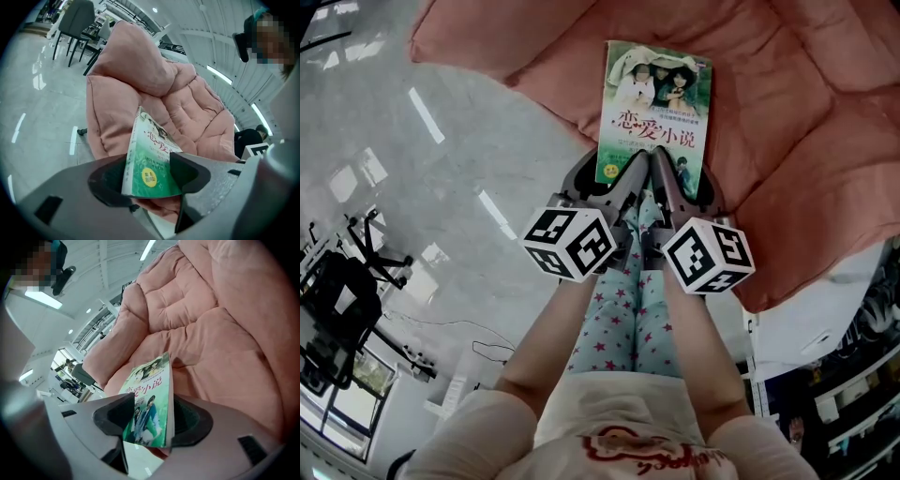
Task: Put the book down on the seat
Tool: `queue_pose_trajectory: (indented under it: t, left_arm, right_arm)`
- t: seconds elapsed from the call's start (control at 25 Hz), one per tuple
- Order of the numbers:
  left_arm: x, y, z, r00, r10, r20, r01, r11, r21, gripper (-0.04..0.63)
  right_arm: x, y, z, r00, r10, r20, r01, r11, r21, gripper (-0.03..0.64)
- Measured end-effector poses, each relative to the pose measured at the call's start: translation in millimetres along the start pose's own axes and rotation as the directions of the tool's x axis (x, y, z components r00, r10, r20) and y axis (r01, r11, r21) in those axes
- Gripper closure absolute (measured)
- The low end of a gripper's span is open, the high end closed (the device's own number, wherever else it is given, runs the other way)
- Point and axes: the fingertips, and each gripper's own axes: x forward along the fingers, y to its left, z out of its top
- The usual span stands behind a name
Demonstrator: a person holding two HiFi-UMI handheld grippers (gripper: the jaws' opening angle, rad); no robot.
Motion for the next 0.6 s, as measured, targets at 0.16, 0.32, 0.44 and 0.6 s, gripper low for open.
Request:
queue_pose_trajectory:
  t: [0.16,0.32,0.44,0.6]
  left_arm:
    - [-1,7,-2,0.999,0.033,-0.013,-0.033,0.999,0.034,0.351]
    - [-1,20,-5,0.997,0.074,-0.009,-0.074,0.996,0.051,0.351]
    - [-5,25,-5,0.996,0.089,-0.011,-0.088,0.993,0.079,0.351]
    - [-17,35,-1,0.990,0.143,0.007,-0.143,0.984,0.106,0.351]
  right_arm:
    - [-11,-3,1,0.999,-0.034,-0.009,0.033,0.995,-0.095,0.351]
    - [-16,-6,-4,0.999,-0.048,-0.012,0.045,0.979,-0.198,0.351]
    - [-17,-4,-4,0.999,-0.040,-0.019,0.036,0.980,-0.196,0.351]
    - [-25,0,-1,0.999,-0.034,-0.018,0.029,0.979,-0.200,0.351]
